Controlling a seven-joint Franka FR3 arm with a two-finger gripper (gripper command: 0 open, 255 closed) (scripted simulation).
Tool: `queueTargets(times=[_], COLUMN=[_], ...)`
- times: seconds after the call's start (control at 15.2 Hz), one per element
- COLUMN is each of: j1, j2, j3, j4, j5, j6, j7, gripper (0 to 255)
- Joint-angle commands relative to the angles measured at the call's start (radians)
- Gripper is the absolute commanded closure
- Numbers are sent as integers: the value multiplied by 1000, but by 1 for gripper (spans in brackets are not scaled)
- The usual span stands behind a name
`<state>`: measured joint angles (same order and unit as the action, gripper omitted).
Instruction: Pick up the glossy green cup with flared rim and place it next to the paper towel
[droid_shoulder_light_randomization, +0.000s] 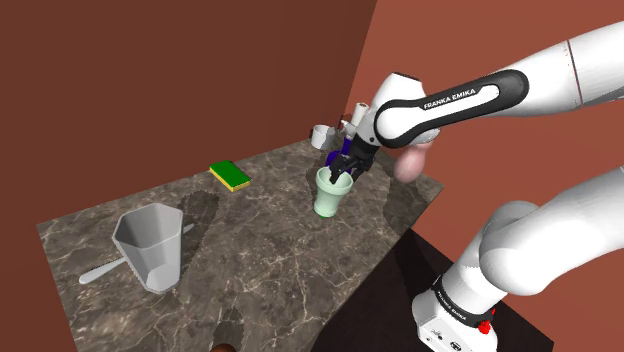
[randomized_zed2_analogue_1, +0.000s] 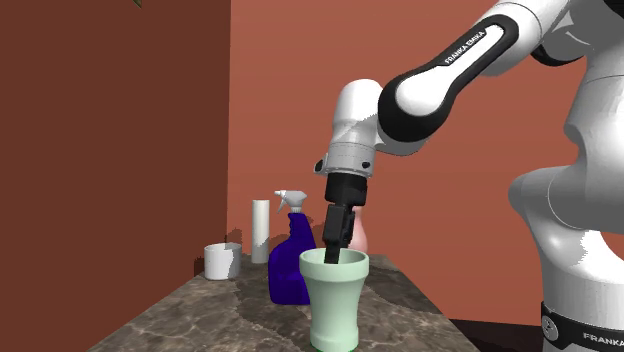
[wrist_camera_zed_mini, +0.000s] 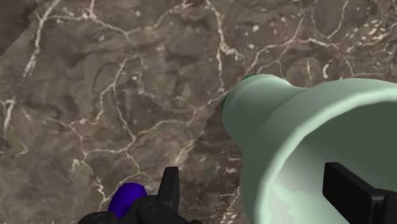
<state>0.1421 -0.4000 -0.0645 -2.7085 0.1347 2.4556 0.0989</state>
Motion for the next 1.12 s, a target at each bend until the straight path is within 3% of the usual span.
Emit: queueTargets(times=[0.0, 0.4, 0.46, 1.06], j1=[2, 2, 2, 2], j2=[7, 7, 7, 7], j3=[0, 0, 0, 0], j4=[-5, -5, -5, -5], j5=[2, 2, 2, 2], j6=[13, 13, 13, 13], j7=[-1, -1, -1, -1], gripper=[0, 0, 255, 255])
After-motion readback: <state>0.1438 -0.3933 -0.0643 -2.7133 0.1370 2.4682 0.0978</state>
